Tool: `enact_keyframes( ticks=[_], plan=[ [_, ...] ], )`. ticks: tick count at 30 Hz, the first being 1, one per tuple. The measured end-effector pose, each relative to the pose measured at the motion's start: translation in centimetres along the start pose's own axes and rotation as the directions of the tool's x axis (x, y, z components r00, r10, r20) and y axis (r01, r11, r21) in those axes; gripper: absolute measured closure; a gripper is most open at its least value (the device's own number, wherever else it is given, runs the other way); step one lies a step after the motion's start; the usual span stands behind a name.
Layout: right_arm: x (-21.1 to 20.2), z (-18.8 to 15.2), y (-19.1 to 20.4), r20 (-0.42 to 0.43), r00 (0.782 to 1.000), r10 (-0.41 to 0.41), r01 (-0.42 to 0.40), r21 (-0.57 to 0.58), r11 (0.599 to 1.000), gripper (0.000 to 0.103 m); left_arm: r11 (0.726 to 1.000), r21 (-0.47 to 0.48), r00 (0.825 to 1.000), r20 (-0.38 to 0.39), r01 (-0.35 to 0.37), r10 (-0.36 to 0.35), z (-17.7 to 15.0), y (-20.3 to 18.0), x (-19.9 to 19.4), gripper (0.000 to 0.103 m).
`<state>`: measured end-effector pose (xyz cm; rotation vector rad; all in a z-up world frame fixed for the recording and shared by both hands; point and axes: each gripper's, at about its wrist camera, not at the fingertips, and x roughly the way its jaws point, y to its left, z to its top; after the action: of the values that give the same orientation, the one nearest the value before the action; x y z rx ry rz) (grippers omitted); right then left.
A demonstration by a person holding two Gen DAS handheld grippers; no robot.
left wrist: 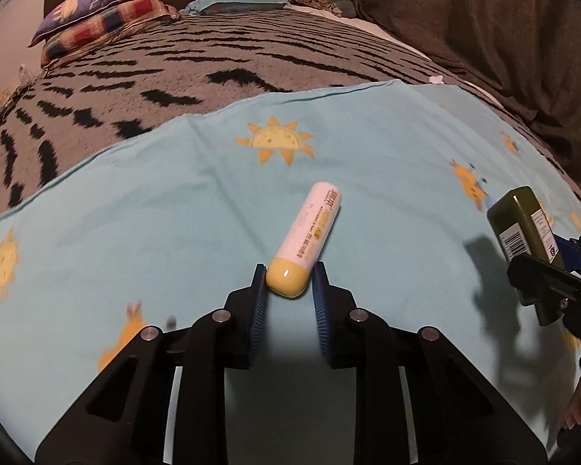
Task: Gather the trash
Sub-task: 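Lower both tools below the bed edge and release bottle and tube into the bin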
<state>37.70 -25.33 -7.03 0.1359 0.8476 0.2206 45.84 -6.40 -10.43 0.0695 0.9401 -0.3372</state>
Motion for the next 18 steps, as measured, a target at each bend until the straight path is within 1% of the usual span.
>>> enact_keyframes(
  ticks=[4, 10, 13, 16, 18],
  plan=[
    [-2.7, -1.6, 0.0, 0.008, 1.000, -0.005, 0.005, 0.005, 1.000, 0.054, 1.000, 0.008, 1.000, 0.012, -0.004, 0.004, -2.4, -1.0, -2.9, 0.082],
    [-6.7, -5.7, 0.6, 0.003, 1.000, 0.016, -0.016, 0.010, 1.000, 0.054, 1.000, -0.003, 0.999, 0.033, 0.008, -0.008, -7.6, -2.8, -8.1, 0.082],
    [-8.6, -8.3, 1.4, 0.000, 1.000, 0.031, -0.031, 0.003, 1.000, 0.054, 1.000, -0.009, 0.999, 0.045, 0.014, -0.014, -10.8, -3.8, -10.9, 0.082],
    [-10.8, -11.5, 2.6, -0.002, 0.999, 0.037, -0.037, -0.023, 0.999, 0.054, 1.000, 0.004, 0.998, 0.063, 0.003, -0.003, -14.4, -4.9, -13.7, 0.082],
    [-12.1, -13.3, 3.0, -0.006, 0.999, 0.045, -0.045, -0.032, 0.998, 0.054, 1.000, 0.001, 0.998, 0.065, 0.010, -0.010, -17.3, -5.8, -15.8, 0.082]
  ],
)
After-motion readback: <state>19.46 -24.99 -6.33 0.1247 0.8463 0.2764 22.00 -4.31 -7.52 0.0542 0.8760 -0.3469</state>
